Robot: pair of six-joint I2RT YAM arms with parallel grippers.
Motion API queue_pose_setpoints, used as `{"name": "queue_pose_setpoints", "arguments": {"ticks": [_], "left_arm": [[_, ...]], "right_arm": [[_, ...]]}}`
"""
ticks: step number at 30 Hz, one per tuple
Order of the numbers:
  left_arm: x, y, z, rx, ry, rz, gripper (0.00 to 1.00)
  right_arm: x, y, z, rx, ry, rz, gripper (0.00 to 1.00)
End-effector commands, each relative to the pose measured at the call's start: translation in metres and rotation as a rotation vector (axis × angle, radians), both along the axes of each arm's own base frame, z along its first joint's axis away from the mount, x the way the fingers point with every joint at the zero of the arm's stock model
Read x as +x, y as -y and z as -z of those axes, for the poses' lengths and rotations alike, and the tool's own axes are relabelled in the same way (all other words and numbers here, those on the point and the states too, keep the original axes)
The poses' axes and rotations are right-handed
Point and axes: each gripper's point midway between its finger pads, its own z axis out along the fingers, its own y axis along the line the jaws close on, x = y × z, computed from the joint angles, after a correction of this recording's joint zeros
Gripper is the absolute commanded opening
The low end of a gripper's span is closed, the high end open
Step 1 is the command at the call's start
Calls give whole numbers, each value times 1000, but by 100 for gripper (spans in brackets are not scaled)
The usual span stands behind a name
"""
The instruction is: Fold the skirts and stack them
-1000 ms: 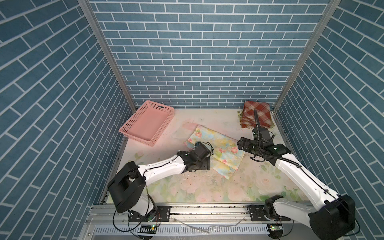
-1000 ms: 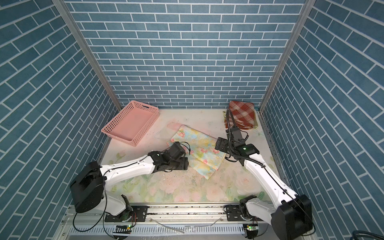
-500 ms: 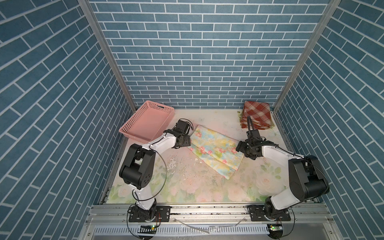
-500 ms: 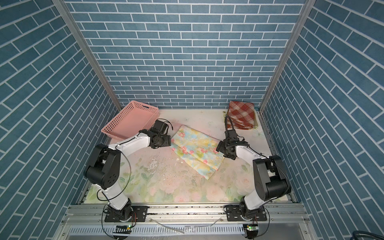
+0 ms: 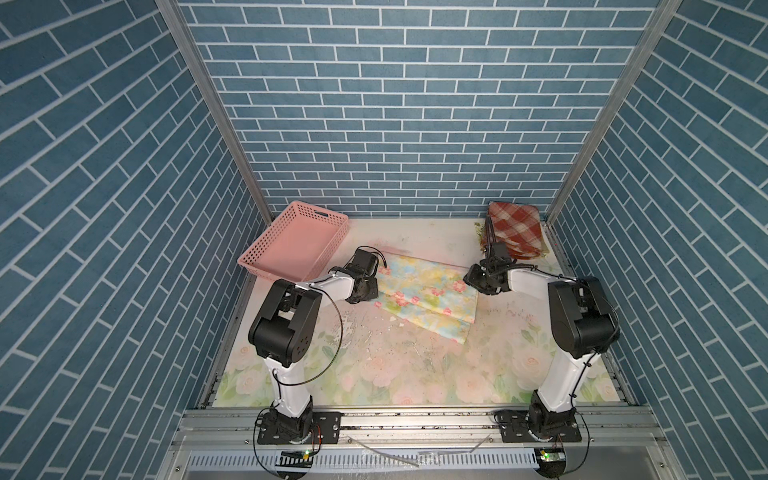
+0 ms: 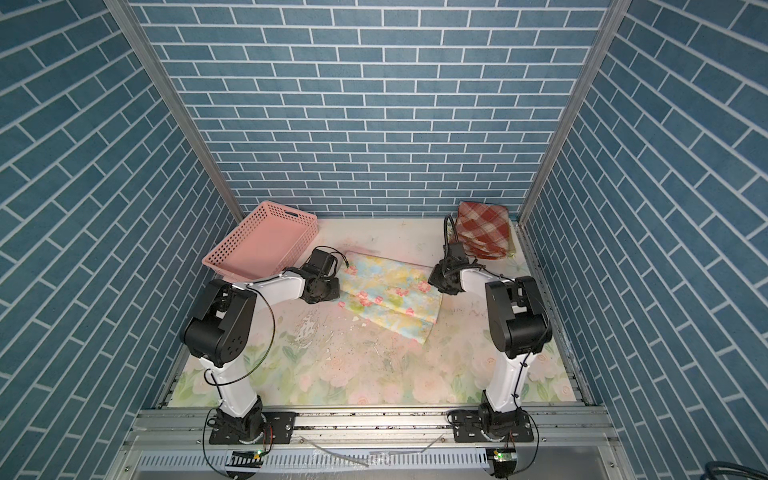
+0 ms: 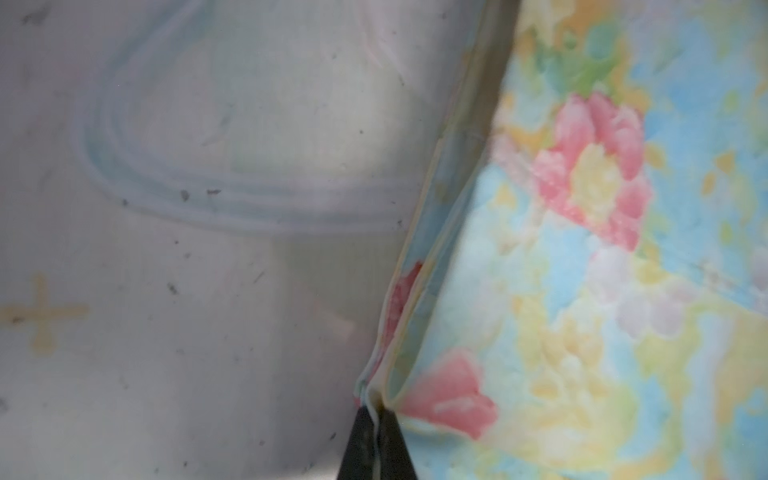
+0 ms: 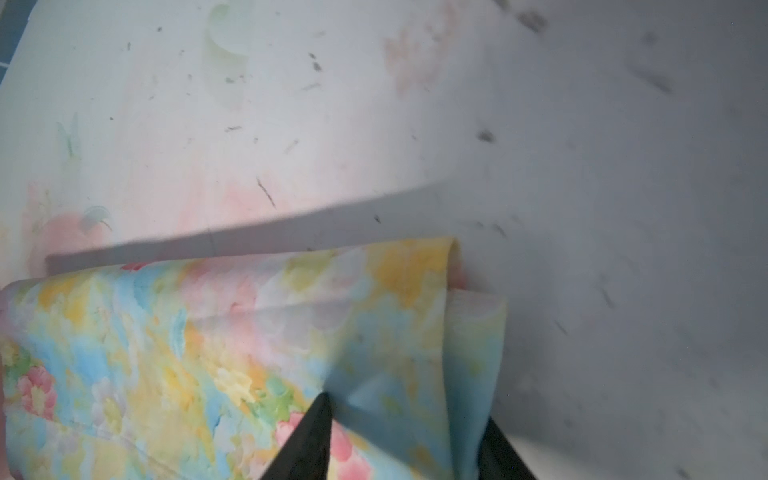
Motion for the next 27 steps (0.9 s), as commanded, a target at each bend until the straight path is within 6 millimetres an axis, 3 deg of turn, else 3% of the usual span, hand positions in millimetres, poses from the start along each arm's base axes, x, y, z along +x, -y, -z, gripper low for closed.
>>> {"name": "queue_pose_setpoints", "arguments": {"ticks": [1, 3, 5, 6, 8, 11, 15, 21, 27], "left_arm": [[-26, 2, 6, -25, -32, 2, 2], [-43, 11, 9, -25, -40, 13, 2], [-60, 28, 9, -33, -40, 37, 3], [-67, 34, 10, -38, -42, 44, 7], [-82, 39, 11, -35, -53, 42, 34], [-93, 28, 5, -33, -39, 15, 54], [-104, 11, -11, -10, -15, -13, 65], [-93, -1, -46, -120, 67, -74, 66], [-58, 3, -64, -232, 92, -121, 66]], "right_arm": [[41, -26, -28, 47, 104, -103, 48], [58, -34, -39, 47, 140, -148, 51], [70, -35, -53, 25, 170, -174, 60], [73, -34, -59, 16, 180, -183, 63], [71, -28, -72, -23, 191, -197, 71], [53, -7, -81, -107, 178, -175, 78], [10, 16, -79, -138, 146, -115, 80], [-39, 33, -65, -60, 106, -14, 78], [-50, 38, -53, 17, 86, 28, 72]]}}
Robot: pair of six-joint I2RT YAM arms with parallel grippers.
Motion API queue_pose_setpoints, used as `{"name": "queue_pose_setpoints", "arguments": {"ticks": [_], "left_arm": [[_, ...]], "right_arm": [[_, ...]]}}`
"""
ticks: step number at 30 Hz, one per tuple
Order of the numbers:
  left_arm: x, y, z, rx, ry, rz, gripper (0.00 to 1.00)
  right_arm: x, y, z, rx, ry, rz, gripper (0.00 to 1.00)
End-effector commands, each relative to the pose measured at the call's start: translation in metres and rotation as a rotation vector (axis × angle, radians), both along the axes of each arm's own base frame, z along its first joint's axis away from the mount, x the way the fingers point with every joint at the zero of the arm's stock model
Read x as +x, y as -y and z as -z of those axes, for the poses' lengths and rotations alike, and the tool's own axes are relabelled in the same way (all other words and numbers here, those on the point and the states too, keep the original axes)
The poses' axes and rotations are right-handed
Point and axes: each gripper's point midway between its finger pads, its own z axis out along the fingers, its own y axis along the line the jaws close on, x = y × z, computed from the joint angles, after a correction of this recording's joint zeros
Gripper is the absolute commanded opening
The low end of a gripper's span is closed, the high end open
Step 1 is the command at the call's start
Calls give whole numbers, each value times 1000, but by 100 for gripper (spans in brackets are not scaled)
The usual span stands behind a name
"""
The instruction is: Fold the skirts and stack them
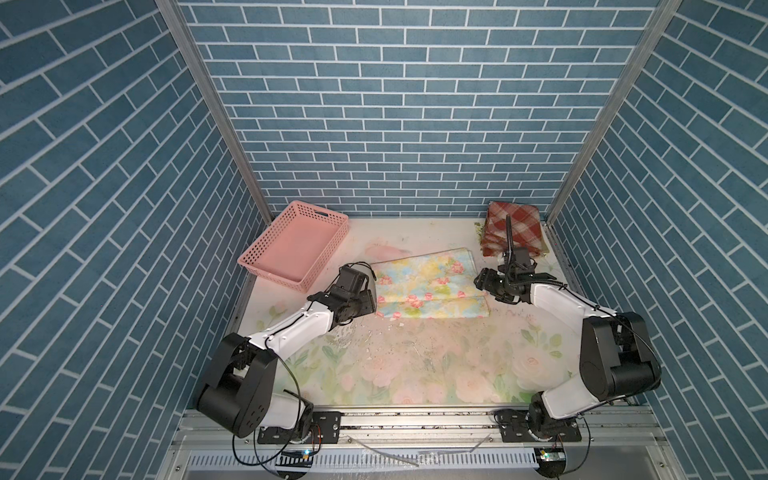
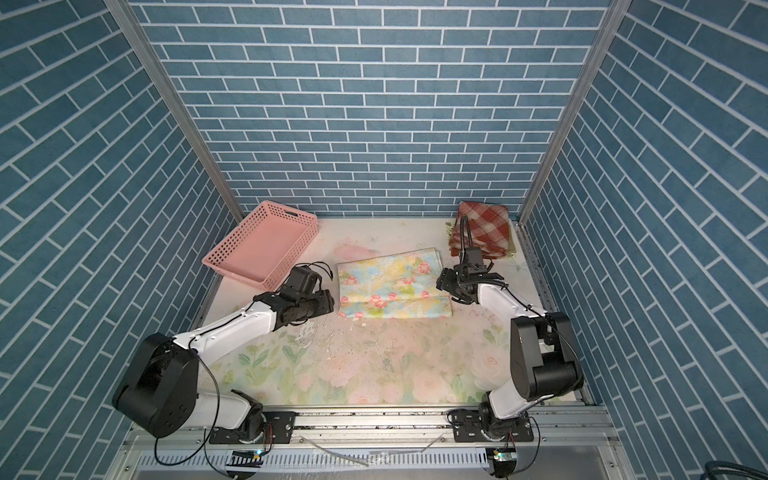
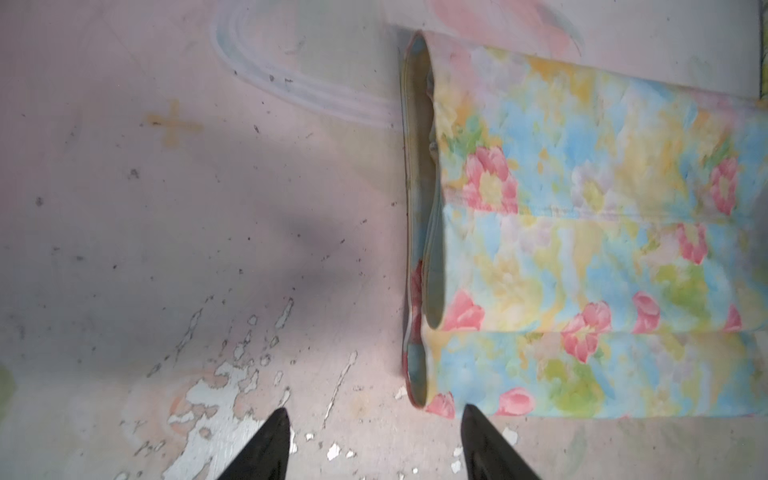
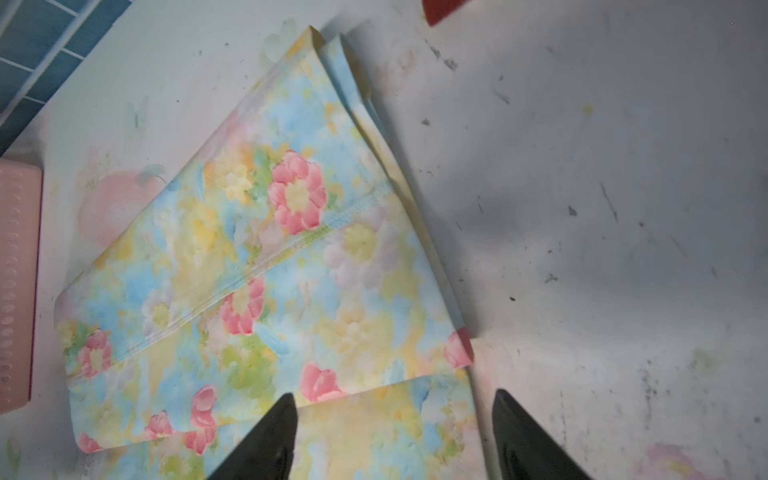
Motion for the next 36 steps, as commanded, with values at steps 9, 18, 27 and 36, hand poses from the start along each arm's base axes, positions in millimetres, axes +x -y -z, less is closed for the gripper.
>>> {"name": "queue_pose_setpoints", "arguments": {"ticks": [9, 18, 27, 36], "left_arm": [[47, 39, 14, -181, -38, -23, 64], [56, 53, 40, -218, -72, -24, 57], [63, 50, 32, -181, -50, -14, 8], [76, 46, 2, -118, -5, 12, 0]], "right_arm": [[5, 3, 14, 109, -16, 55, 67], [14, 8, 39, 44, -49, 38, 56], [31, -3, 34, 89, 23, -2, 8], [37, 4, -17, 37, 115, -8, 0]]}}
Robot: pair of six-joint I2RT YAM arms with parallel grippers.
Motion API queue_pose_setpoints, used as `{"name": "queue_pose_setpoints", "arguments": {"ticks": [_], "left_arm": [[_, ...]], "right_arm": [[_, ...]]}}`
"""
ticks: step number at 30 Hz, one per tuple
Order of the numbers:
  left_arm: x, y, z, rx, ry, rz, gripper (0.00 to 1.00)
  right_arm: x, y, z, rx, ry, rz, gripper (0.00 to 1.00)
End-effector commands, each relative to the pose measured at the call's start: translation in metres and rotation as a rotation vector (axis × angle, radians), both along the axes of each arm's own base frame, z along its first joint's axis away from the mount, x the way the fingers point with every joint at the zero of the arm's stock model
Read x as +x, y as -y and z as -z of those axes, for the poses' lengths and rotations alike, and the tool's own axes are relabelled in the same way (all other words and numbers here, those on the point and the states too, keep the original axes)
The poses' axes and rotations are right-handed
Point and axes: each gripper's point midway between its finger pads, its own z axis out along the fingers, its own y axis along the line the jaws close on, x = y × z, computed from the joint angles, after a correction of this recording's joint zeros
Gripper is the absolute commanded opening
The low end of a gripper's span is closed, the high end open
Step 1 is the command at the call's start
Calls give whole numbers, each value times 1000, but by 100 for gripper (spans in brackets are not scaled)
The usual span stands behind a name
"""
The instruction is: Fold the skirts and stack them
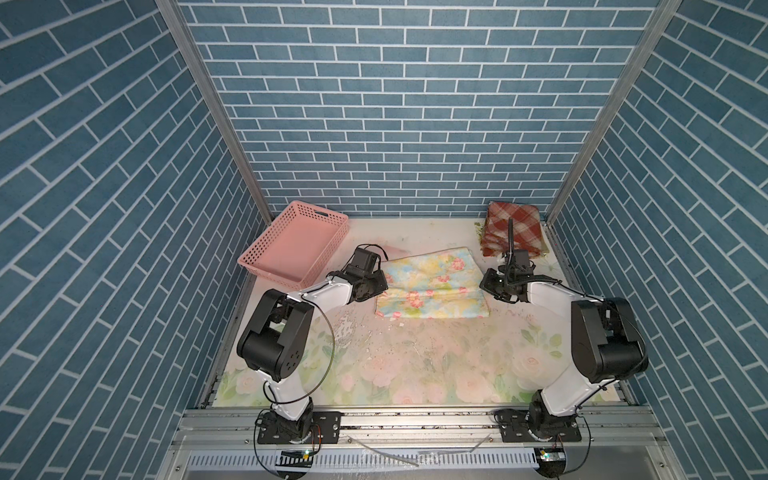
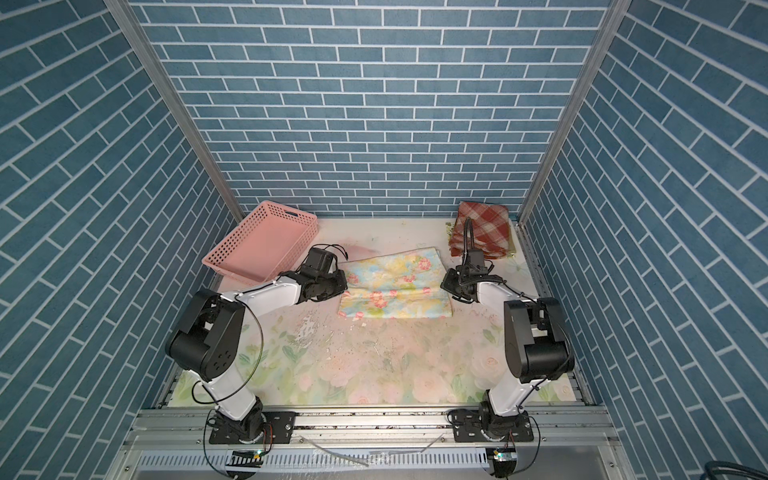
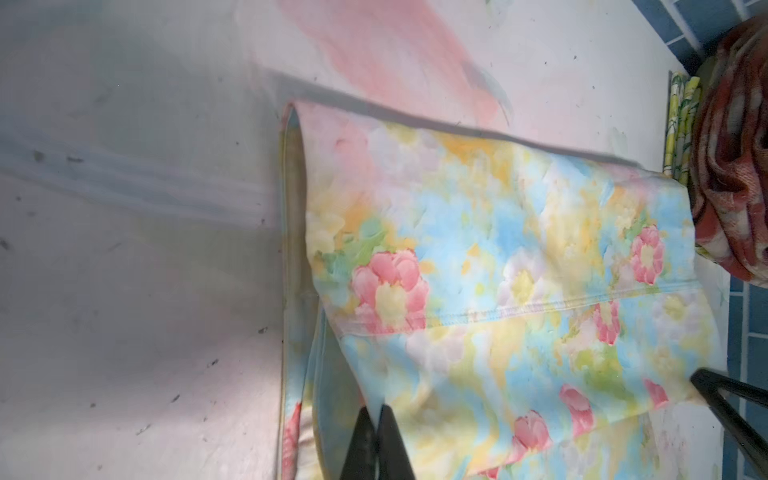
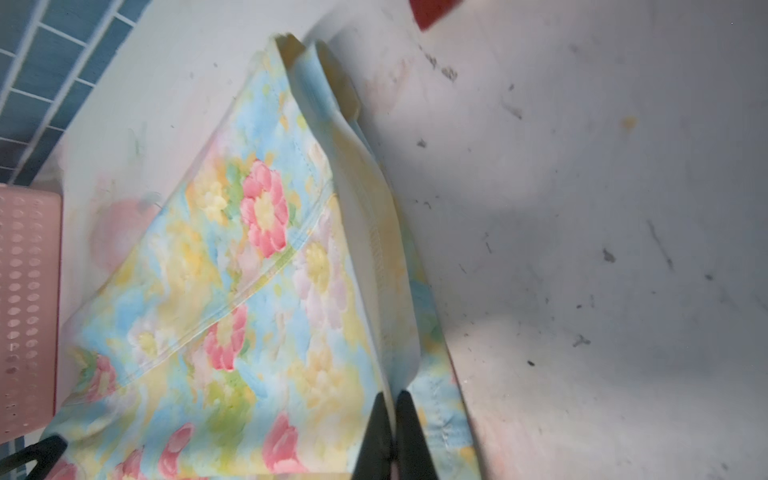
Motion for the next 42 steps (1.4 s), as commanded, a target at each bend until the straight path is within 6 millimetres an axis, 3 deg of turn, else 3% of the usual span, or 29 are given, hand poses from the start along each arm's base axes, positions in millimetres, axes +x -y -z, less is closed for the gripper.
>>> {"name": "queue_pose_setpoints", "arguments": {"ticks": [1, 7, 12, 17, 23, 32, 34, 36, 39, 42], "left_arm": [[0, -8, -12, 52, 14, 12, 0], [-6, -12, -25, 69, 32, 30, 0], [-18, -21, -32, 92, 50, 32, 0], [-31, -24, -24, 92, 32, 46, 0], [-50, -29, 8, 109, -31, 61, 0], [-71, -23, 40, 131, -100, 99, 0], [-74, -22, 43, 141, -116, 109, 7], [-75, -23, 41, 144, -116, 112, 22], [-74, -28, 29, 164, -91, 107, 51], [-68, -32, 20, 160, -77, 96, 64]], "right_arm": [[13, 3, -42, -30, 100, -9, 0], [2, 5, -63, -36, 117, -8, 0], [-18, 1, -61, -34, 109, -2, 0], [-42, -2, -41, -20, 64, 14, 0], [-68, -3, -1, -28, -14, 21, 0], [-90, 0, 43, -84, -143, 3, 0], [-94, 3, 47, -113, -169, -5, 0], [-95, 5, 43, -133, -172, -17, 12], [-88, 7, 21, -156, -122, -30, 52], [-76, 9, -4, -157, -68, -34, 66]]}}
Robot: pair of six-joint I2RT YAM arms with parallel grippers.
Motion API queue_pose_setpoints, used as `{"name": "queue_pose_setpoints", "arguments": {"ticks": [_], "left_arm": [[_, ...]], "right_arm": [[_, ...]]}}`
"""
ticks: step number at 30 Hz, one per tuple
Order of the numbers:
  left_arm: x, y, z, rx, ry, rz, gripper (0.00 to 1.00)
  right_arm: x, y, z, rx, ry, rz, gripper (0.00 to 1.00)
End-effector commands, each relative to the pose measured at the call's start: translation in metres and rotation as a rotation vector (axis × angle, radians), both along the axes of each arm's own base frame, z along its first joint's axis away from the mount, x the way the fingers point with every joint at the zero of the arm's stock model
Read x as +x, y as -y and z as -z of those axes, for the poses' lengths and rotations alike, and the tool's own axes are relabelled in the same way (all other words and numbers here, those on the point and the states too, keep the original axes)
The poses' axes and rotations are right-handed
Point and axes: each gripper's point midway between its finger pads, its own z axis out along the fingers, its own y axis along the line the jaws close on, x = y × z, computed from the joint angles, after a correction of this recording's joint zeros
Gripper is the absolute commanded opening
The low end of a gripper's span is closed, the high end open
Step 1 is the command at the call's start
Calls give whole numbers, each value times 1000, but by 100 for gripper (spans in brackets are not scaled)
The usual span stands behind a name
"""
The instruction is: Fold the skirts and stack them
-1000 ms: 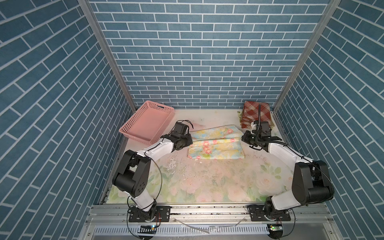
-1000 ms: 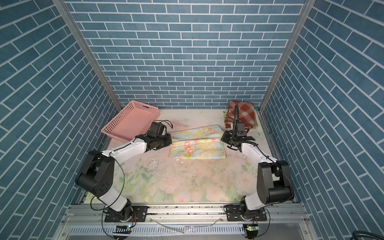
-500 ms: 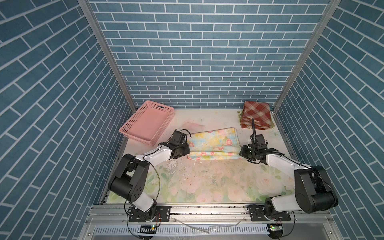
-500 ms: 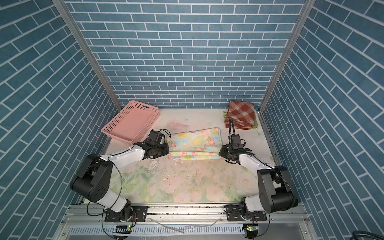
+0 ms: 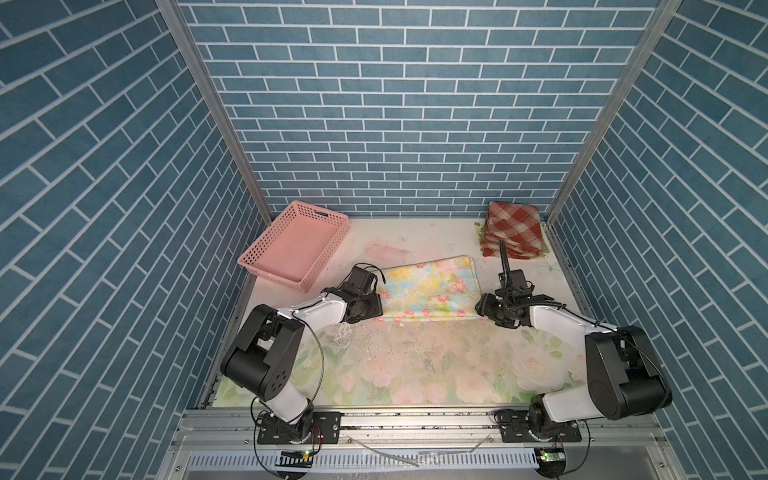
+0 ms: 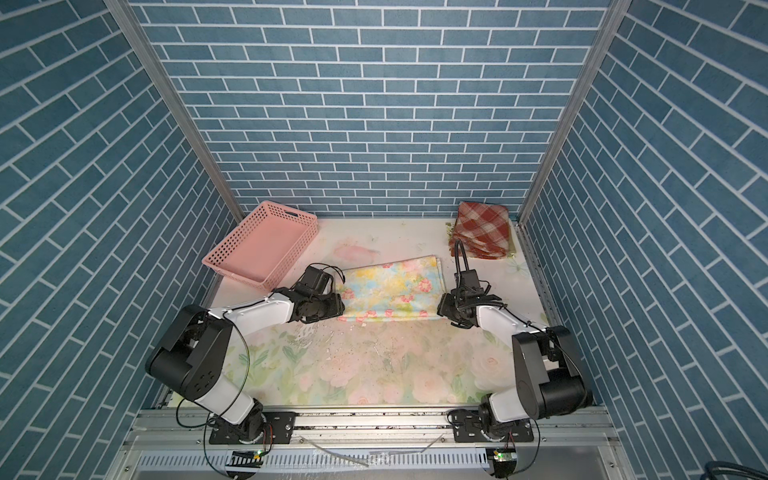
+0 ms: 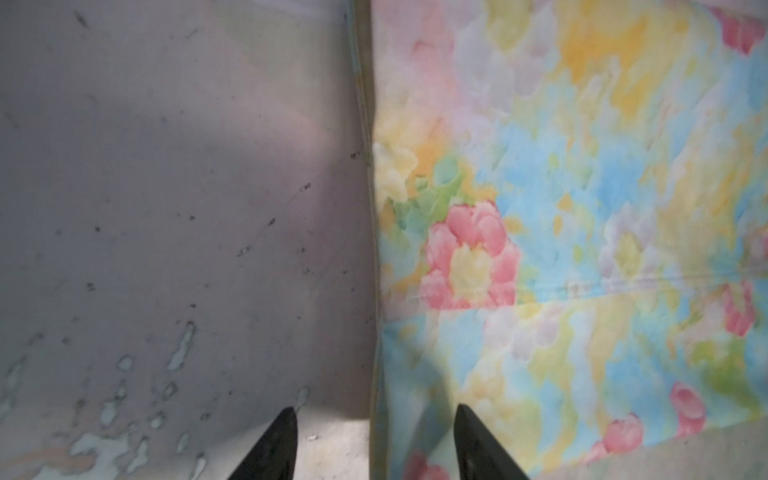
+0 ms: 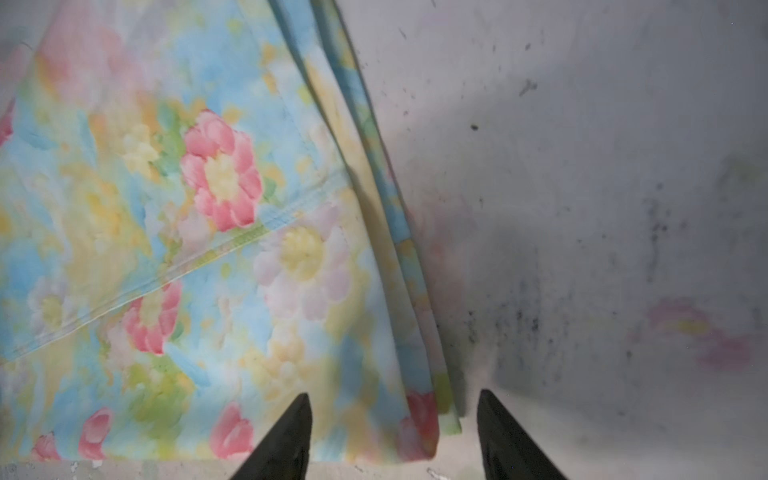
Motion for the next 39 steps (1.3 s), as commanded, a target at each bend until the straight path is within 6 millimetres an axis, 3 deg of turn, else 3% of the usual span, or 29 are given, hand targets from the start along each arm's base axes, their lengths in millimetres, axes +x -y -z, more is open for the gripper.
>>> {"name": "queue_pose_setpoints", "arguments": {"ticks": [1, 5, 10, 15, 21, 29, 35, 39], "left_arm": [[7, -5, -15, 2, 25, -5, 66], [24, 2, -21, -42, 42, 14, 73], [45, 10, -16, -43, 32, 44, 80], [57, 16, -3, -30, -9, 59, 80], [53, 14, 14, -5, -58, 58, 78], [53, 18, 40, -12, -90, 41, 58], [56, 12, 45, 23, -80, 3, 0], [59, -1, 25, 103, -56, 1, 0]], "right_arm": [[15, 8, -33, -42, 61, -5, 68], [39, 11, -42, -39, 80, -13, 71], [69, 0, -35, -15, 80, -48, 72], [82, -2, -16, -11, 53, -48, 72], [87, -4, 4, -2, 29, -49, 72], [88, -8, 22, 19, 5, -41, 71], [86, -9, 31, 29, -5, -39, 71], [85, -6, 34, 12, -3, -38, 70]]}}
